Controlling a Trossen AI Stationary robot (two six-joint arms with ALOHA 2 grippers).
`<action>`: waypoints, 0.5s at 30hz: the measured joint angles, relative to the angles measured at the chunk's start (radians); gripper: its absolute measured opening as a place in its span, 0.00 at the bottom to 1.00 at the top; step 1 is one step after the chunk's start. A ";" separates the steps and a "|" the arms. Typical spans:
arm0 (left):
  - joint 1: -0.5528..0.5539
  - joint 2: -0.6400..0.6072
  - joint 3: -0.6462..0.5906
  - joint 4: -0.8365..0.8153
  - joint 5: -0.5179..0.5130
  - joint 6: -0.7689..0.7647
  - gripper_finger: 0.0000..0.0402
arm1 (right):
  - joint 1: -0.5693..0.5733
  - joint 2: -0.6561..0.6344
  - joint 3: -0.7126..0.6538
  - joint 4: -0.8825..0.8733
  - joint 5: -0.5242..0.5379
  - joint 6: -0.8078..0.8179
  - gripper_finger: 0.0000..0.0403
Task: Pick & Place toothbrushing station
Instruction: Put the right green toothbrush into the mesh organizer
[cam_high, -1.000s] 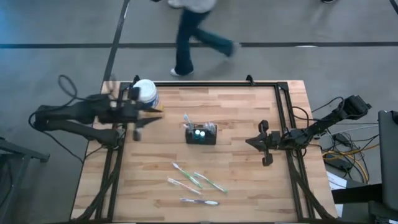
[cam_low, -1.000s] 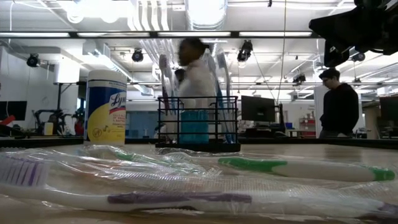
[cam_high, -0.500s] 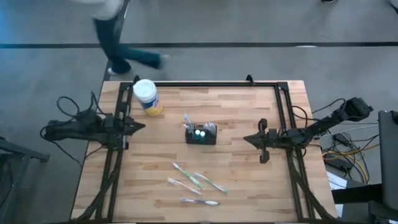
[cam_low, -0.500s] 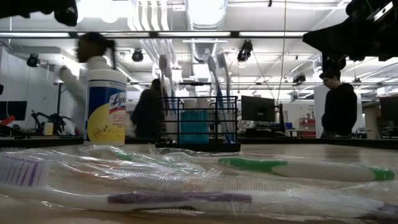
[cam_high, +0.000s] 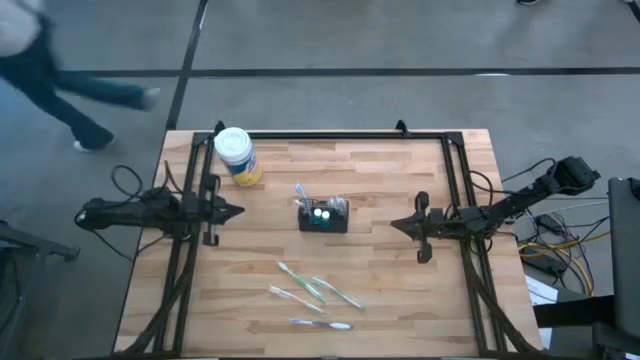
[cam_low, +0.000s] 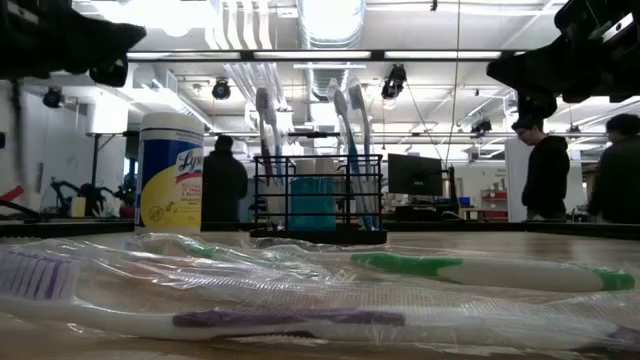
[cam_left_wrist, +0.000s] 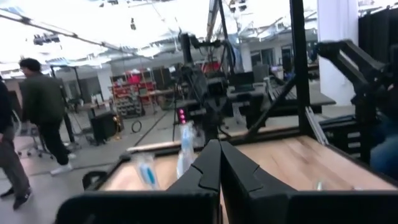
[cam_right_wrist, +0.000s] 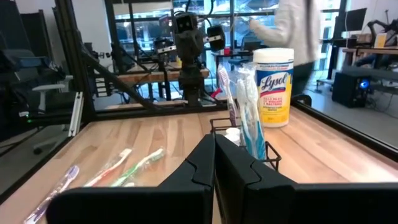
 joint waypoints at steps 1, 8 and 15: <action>0.000 0.000 -0.009 0.001 0.001 -0.003 0.01 | 0.000 0.000 0.000 0.000 0.000 0.000 0.02; 0.000 -0.001 -0.095 0.025 0.047 -0.091 0.01 | 0.000 -0.002 0.000 0.053 -0.003 0.035 0.02; 0.000 -0.004 -0.096 0.011 0.054 -0.139 0.01 | 0.000 -0.002 0.000 0.050 -0.003 0.066 0.02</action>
